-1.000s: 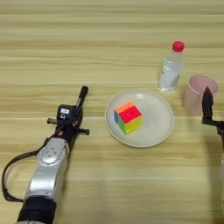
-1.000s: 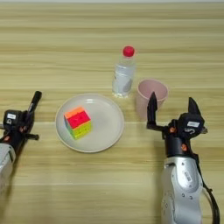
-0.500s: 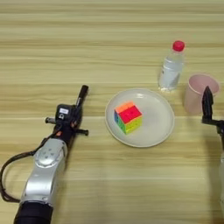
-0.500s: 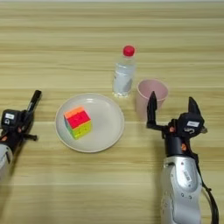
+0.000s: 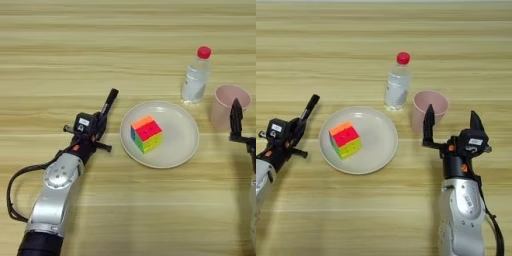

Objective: Move the objects on the table

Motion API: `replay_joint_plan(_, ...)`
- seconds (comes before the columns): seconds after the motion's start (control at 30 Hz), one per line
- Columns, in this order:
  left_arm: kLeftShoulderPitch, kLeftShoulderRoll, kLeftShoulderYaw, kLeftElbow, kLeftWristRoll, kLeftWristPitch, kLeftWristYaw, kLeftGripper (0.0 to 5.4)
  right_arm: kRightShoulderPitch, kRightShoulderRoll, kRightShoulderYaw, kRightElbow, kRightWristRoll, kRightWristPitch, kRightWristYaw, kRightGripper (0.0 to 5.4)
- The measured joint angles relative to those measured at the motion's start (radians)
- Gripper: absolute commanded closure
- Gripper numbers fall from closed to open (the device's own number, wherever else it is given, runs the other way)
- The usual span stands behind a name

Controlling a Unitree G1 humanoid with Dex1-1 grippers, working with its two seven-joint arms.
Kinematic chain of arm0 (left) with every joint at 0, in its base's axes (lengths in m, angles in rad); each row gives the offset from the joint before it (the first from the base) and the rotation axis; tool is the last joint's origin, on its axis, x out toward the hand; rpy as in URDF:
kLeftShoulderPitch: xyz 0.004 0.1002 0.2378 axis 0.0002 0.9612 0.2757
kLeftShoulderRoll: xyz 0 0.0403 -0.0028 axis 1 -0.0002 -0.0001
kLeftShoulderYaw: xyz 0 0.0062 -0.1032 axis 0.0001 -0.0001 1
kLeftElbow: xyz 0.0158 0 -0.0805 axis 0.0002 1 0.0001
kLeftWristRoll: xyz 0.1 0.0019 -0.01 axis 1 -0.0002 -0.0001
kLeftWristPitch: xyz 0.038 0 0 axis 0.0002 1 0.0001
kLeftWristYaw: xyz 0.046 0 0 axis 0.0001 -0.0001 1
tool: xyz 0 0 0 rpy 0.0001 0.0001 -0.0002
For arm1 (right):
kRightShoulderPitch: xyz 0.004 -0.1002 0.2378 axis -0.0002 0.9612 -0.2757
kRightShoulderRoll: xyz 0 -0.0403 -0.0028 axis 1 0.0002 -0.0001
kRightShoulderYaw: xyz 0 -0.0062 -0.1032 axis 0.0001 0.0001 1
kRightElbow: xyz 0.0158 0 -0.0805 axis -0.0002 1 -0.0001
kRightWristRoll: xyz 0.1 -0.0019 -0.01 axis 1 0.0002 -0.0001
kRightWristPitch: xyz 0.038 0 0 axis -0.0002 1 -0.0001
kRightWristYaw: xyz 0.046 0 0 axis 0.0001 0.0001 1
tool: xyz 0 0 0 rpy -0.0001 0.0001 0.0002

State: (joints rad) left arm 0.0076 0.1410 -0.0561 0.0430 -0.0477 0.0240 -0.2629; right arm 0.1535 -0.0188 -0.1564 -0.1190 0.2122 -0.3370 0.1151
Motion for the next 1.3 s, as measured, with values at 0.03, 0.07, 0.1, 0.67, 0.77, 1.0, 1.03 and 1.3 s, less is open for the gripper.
replay_joint_plan(0.03,0.000,0.003,0.000,-0.006,0.000,0.000,-0.008,4.62,0.000,0.001,0.000,0.000,-0.001,0.000,-0.001,0.00)
replay_joint_plan(0.07,-0.001,0.008,0.000,-0.016,-0.001,0.001,-0.016,4.62,0.000,0.001,0.000,0.000,-0.001,0.000,-0.002,0.00)
replay_joint_plan(0.1,-0.001,0.011,0.000,-0.023,-0.001,0.001,-0.022,4.62,0.000,0.002,0.001,0.000,-0.001,0.000,-0.002,0.00)
replay_joint_plan(0.67,-0.036,0.006,-0.090,-0.005,0.006,0.009,-0.077,4.62,0.000,0.014,0.005,0.000,-0.013,-0.001,-0.017,0.00)
replay_joint_plan(0.77,-0.052,0.006,-0.119,0.019,0.024,0.009,-0.085,4.62,0.000,0.014,0.005,0.000,-0.013,-0.001,-0.017,0.00)
replay_joint_plan(1.0,-0.070,-0.002,-0.153,0.052,0.043,0.008,-0.094,4.62,-0.001,0.015,0.005,-0.001,-0.013,-0.001,-0.018,0.00)
replay_joint_plan(1.03,-0.071,-0.002,-0.154,0.054,0.043,0.008,-0.094,4.62,-0.001,0.015,0.005,-0.001,-0.013,-0.001,-0.018,0.00)
replay_joint_plan(1.3,-0.071,-0.003,-0.156,0.057,0.045,0.008,-0.091,4.62,-0.001,0.015,0.006,-0.001,-0.013,-0.001,-0.018,0.00)
